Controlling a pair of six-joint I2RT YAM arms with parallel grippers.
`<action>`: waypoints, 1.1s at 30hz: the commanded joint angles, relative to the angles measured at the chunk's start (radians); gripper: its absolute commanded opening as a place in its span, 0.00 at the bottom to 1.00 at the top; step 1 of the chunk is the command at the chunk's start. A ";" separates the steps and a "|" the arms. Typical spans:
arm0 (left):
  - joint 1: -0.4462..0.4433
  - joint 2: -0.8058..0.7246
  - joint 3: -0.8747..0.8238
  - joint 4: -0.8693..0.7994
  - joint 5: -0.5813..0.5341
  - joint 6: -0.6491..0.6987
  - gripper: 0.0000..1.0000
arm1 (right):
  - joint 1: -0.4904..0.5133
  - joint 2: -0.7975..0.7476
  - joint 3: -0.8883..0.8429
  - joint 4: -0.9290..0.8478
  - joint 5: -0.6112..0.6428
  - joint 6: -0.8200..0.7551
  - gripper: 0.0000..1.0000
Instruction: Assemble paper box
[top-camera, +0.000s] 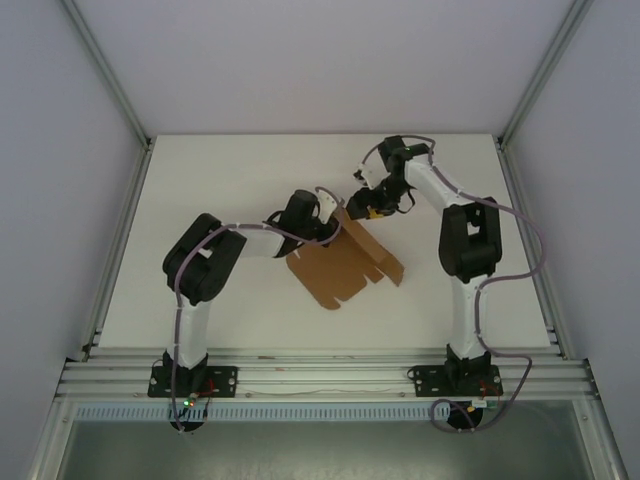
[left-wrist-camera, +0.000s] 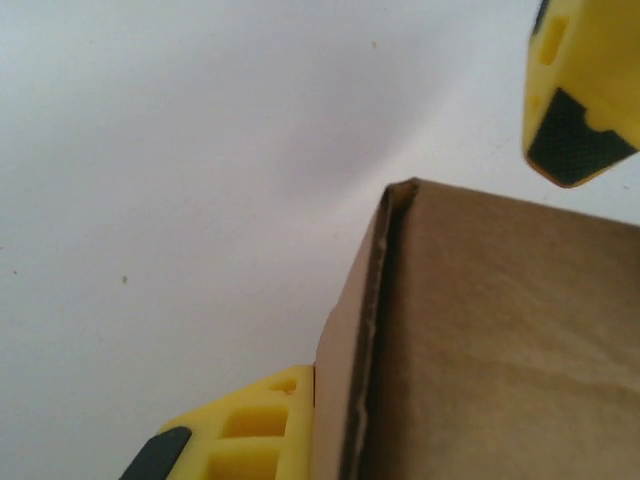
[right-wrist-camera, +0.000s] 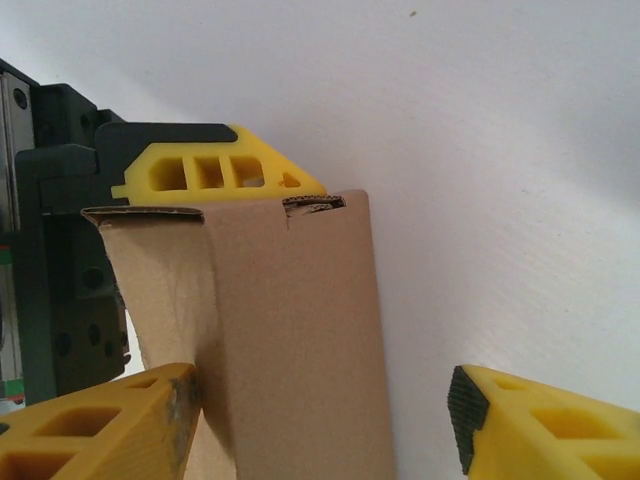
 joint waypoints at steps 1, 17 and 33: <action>-0.012 0.032 0.013 -0.025 -0.230 -0.063 0.00 | 0.001 0.007 -0.033 -0.026 0.087 0.040 0.73; -0.011 -0.337 -0.120 -0.270 -0.239 -0.297 0.00 | 0.001 -0.685 -0.462 0.235 0.322 0.116 1.00; 0.009 -0.599 -0.113 -0.549 -0.153 -0.391 0.00 | 0.001 -0.912 -0.618 0.351 0.061 0.138 0.56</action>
